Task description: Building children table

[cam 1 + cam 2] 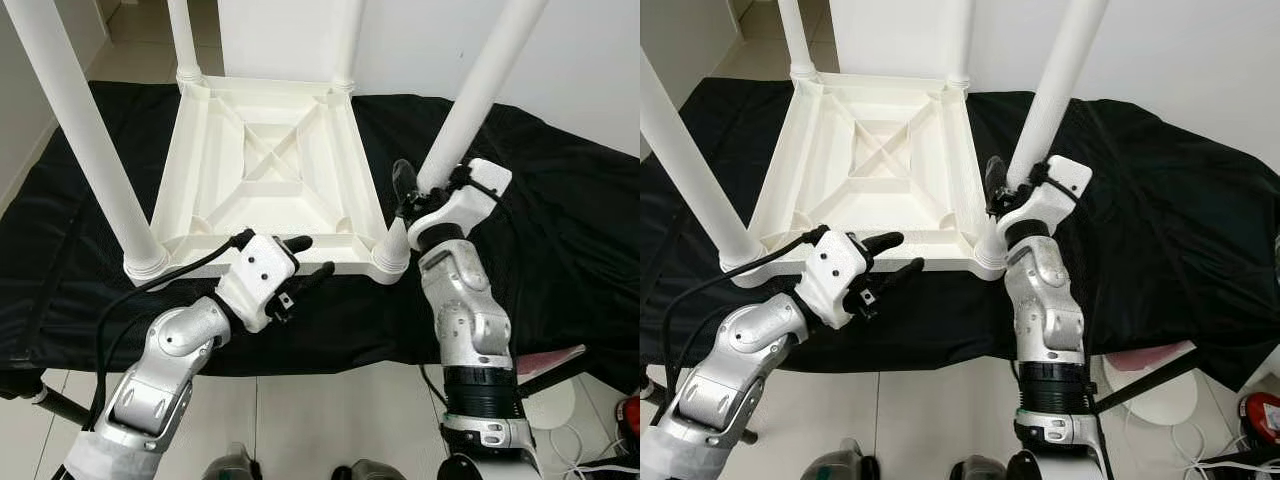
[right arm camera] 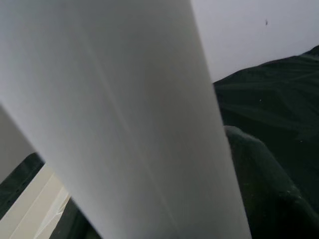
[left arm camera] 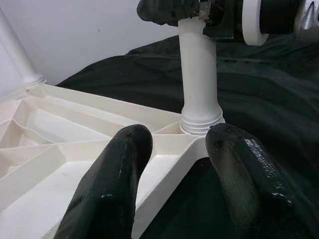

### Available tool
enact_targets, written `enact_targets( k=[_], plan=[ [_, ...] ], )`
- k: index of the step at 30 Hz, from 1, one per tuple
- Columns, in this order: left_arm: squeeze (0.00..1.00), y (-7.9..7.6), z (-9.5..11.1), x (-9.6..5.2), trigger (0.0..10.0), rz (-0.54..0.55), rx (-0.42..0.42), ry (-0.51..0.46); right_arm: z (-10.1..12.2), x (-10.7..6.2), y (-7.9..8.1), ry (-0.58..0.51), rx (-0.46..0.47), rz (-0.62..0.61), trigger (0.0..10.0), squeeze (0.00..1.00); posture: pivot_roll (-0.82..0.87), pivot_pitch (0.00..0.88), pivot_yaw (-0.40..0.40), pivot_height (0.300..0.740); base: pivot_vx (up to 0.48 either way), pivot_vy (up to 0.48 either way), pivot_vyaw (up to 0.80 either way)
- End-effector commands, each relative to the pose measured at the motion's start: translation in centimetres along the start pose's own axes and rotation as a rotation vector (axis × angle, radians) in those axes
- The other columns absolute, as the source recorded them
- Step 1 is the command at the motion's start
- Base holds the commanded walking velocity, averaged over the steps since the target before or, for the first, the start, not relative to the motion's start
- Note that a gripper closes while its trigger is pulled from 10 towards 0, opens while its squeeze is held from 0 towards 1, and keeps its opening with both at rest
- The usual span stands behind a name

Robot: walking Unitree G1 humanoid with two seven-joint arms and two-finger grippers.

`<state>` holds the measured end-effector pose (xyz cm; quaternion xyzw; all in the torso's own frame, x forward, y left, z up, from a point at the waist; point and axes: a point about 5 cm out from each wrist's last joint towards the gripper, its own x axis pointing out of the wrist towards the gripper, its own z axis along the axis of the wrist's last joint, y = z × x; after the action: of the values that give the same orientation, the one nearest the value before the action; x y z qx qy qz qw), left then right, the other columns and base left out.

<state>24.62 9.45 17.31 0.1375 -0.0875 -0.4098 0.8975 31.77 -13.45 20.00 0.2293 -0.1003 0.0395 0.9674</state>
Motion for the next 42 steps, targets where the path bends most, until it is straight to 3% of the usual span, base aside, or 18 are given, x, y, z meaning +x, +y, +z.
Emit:
enact_targets(
  k=[1, 2, 3, 4, 7, 11, 14, 16, 19, 20, 21, 25, 27, 42],
  plan=[
    [0.00, -0.4, 0.3, 0.3, 10.0, -0.035, -0.055, -0.002, 0.5, 0.0, -0.7, -0.003, 0.155, -0.032, 10.0, 0.00, 0.07, 0.000, -0.079, 0.740, 0.000, 0.000, 0.00],
    [0.00, -0.4, 0.3, 0.3, 10.0, -0.035, -0.055, -0.002, 0.5, 0.0, -0.7, -0.003, 0.155, -0.032, 10.0, 0.00, 0.07, 0.000, -0.079, 0.740, 0.000, 0.000, 0.00],
    [0.00, -0.3, 0.3, 0.4, 10.0, -0.019, -0.092, 0.006, 0.3, -0.1, -1.2, 0.016, 0.234, -0.057, 10.0, 0.00, 0.07, 0.000, -0.080, 0.740, 0.000, 0.000, 0.00],
    [0.00, -0.3, 0.3, 0.4, 10.0, -0.019, -0.092, 0.006, 0.3, -0.1, -1.2, 0.016, 0.234, -0.057, 10.0, 0.00, 0.07, 0.000, -0.080, 0.740, 0.000, 0.000, 0.00],
    [0.00, -0.3, 0.3, 0.6, 10.0, 0.001, -0.162, 0.031, -0.3, -0.4, -2.1, 0.061, 0.384, -0.085, 10.0, 0.00, 0.07, 0.000, -0.082, 0.740, 0.000, 0.000, 0.00],
    [0.00, -0.2, 0.5, 0.7, 10.0, 0.000, -0.166, 0.032, -0.7, -0.7, -2.3, 0.083, 0.442, -0.081, 10.0, 0.00, 0.07, 0.003, -0.083, 0.740, 0.000, 0.000, 0.00],
    [0.00, -0.3, 0.7, 0.7, 10.0, 0.008, -0.149, 0.025, -1.3, -1.3, -2.5, 0.109, 0.584, -0.060, 10.0, 0.00, 0.07, 0.012, -0.086, 0.740, 0.000, 0.000, 0.00],
    [0.00, -0.3, 0.7, 0.7, 10.0, 0.008, -0.149, 0.025, -1.3, -1.3, -2.5, 0.109, 0.584, -0.060, 10.0, 0.00, 0.07, 0.012, -0.086, 0.740, 0.000, 0.000, 0.00],
    [0.00, -0.7, 1.7, 1.1, 10.0, 0.012, -0.168, 0.000, -2.4, -2.6, -3.7, 0.127, 0.891, -0.035, 10.0, 0.00, 0.07, 0.023, -0.086, 0.740, 0.000, 0.000, 0.00],
    [0.00, -0.7, 1.7, 1.1, 10.0, 0.012, -0.168, 0.000, -2.4, -2.6, -3.7, 0.127, 0.891, -0.035, 10.0, 0.00, 0.07, 0.023, -0.086, 0.740, 0.000, 0.000, 0.00],
    [0.00, -0.8, 2.1, 1.4, 10.0, 0.009, -0.175, -0.016, -3.0, -2.9, -4.4, 0.127, 0.978, -0.036, 10.0, 0.00, 0.07, 0.030, -0.087, 0.740, 0.000, 0.000, 0.00],
    [0.00, -0.9, 2.5, 1.5, 10.0, 0.006, -0.182, -0.023, -3.4, -3.2, -4.8, 0.128, 1.032, -0.037, 10.0, 0.00, 0.07, 0.030, -0.087, 0.740, 0.000, 0.000, 0.00],
    [0.00, -0.9, 2.9, 1.8, 10.0, -0.006, -0.183, -0.033, -5.0, -3.9, -5.6, 0.149, 1.136, -0.026, 10.0, 0.00, 0.08, 0.043, -0.089, 0.740, 0.000, 0.000, 0.00],
    [0.00, -1.1, 3.4, 2.0, 10.0, -0.010, -0.165, -0.045, -8.6, -4.6, -7.5, 0.159, 1.208, -0.054, 10.0, 0.00, 0.09, 0.059, -0.084, 0.740, 0.000, 0.000, 0.00]
  ],
)
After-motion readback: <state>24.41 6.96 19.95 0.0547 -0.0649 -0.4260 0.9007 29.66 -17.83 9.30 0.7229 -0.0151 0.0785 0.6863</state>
